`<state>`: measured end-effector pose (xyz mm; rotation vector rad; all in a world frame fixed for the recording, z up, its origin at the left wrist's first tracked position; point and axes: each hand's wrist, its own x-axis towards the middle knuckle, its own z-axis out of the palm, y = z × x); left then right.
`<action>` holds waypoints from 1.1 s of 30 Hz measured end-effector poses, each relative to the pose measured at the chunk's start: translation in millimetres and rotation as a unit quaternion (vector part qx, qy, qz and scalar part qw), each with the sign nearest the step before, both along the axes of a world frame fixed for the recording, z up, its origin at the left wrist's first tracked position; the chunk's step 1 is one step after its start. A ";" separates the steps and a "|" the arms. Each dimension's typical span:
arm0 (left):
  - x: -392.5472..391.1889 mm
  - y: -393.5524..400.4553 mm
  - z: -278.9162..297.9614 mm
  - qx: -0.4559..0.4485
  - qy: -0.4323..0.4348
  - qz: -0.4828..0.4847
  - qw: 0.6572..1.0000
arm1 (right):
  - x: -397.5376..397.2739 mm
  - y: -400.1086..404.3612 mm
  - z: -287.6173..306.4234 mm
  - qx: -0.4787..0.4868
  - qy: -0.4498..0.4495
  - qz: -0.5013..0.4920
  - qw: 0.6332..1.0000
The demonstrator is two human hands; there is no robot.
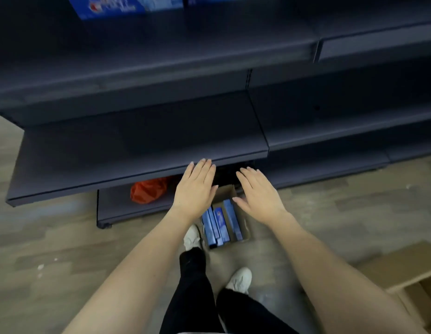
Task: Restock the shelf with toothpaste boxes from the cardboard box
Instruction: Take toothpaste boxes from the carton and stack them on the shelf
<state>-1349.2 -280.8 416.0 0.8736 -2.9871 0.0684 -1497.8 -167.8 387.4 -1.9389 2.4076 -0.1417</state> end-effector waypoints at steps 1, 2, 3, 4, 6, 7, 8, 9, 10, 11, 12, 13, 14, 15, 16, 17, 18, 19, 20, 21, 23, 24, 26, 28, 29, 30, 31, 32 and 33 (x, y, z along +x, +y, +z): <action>-1.1 4.1 -11.1 0.015 -0.010 -0.002 1.000 | 0.7 6.5 -11.8 0.015 -0.012 -0.002 1.000; -2.5 7.4 -22.3 0.025 -0.018 -0.005 1.000 | 1.3 11.7 -23.2 0.025 -0.022 -0.003 0.999; -4.4 9.6 -33.7 0.032 -0.023 -0.008 0.999 | 1.6 15.5 -34.8 0.032 -0.032 -0.004 0.999; -6.3 11.8 -45.6 0.049 -0.030 -0.008 0.998 | 1.8 17.7 -46.1 0.040 -0.043 -0.003 0.998; -10.1 15.2 -69.5 0.086 -0.061 -0.011 0.994 | 2.3 19.7 -68.5 0.063 -0.072 -0.008 0.995; -12.4 15.7 -82.1 0.097 -0.073 -0.013 0.993 | 2.1 19.7 -79.8 0.075 -0.087 -0.012 0.993; -14.4 15.9 -94.7 0.107 -0.083 -0.011 0.991 | 1.7 19.2 -92.0 0.086 -0.102 -0.015 0.991; -16.4 15.3 -107.8 0.112 -0.092 -0.009 0.989 | 0.8 17.6 -104.4 0.100 -0.120 -0.015 0.988; -18.5 14.1 -121.8 0.117 -0.101 -0.009 0.988 | 0.1 15.3 -117.5 0.110 -0.138 -0.015 0.984; -20.5 12.9 -135.9 0.125 -0.107 -0.009 0.986 | -0.5 12.5 -130.9 0.116 -0.156 -0.016 0.981; -22.2 11.6 -149.5 0.137 -0.116 -0.009 0.984 | -0.6 9.7 -144.1 0.123 -0.173 -0.018 0.977; -23.3 10.1 -163.4 0.152 -0.126 -0.011 0.980 | 0.0 7.3 -157.6 0.136 -0.190 -0.021 0.972; -24.2 8.6 -177.8 0.166 -0.137 -0.014 0.976 | 0.9 4.3 -171.1 0.150 -0.208 -0.022 0.966; -25.6 6.3 -193.2 0.177 -0.148 -0.016 0.973 | 1.5 0.7 -185.9 0.164 -0.223 -0.020 0.961; -27.0 3.2 -209.3 0.184 -0.159 -0.018 0.970 | 2.2 -3.6 -201.7 0.174 -0.235 -0.019 0.956; -28.8 -1.1 -225.6 0.187 -0.171 -0.021 0.967 | 2.7 -9.0 -218.4 0.184 -0.244 -0.021 0.952; -30.5 -6.2 -242.2 0.188 -0.179 -0.023 0.965 | 2.7 -14.6 -236.2 0.192 -0.252 -0.025 0.948; -31.9 -11.4 -259.1 0.187 -0.186 -0.026 0.964 | 2.6 -20.3 -254.5 0.200 -0.261 -0.032 0.944; -33.5 -16.6 -276.1 0.185 -0.193 -0.028 0.963 | 2.7 -25.5 -272.9 0.208 -0.269 -0.039 0.940; -35.3 -21.7 -293.3 0.178 -0.200 -0.031 0.963 | 2.5 -30.7 -291.7 0.213 -0.273 -0.045 0.937; -41.3 -31.3 -328.8 0.164 -0.217 -0.050 0.961 | 1.4 -40.5 -327.8 0.223 -0.279 -0.052 0.933; -44.8 -34.8 -347.1 0.161 -0.223 -0.062 0.959 | 1.0 -44.6 -345.7 0.226 -0.282 -0.057 0.931; -51.4 -39.4 -383.7 0.154 -0.230 -0.081 0.958 | -0.2 -50.6 -379.9 0.225 -0.291 -0.068 0.927; -56.6 -40.2 -418.6 0.149 -0.238 -0.094 0.955 | 1.3 -52.7 -412.2 0.217 -0.307 -0.083 0.923; -58.6 -39.5 -434.5 0.149 -0.244 -0.099 0.953 | 3.2 -52.9 -427.9 0.215 -0.317 -0.092 0.919; -60.4 -38.0 -449.9 0.152 -0.250 -0.102 0.951 | 5.9 -52.1 -443.5 0.219 -0.328 -0.102 0.913; -61.9 -36.5 -464.7 0.156 -0.258 -0.104 0.948 | 8.8 -51.3 -459.0 0.226 -0.334 -0.116 0.908; -63.1 -34.8 -478.9 0.161 -0.268 -0.107 0.944 | 11.5 -50.2 -474.3 0.234 -0.333 -0.130 0.904; -63.6 -33.2 -491.9 0.167 -0.279 -0.110 0.939 | 14.2 -49.4 -488.7 0.243 -0.323 -0.144 0.903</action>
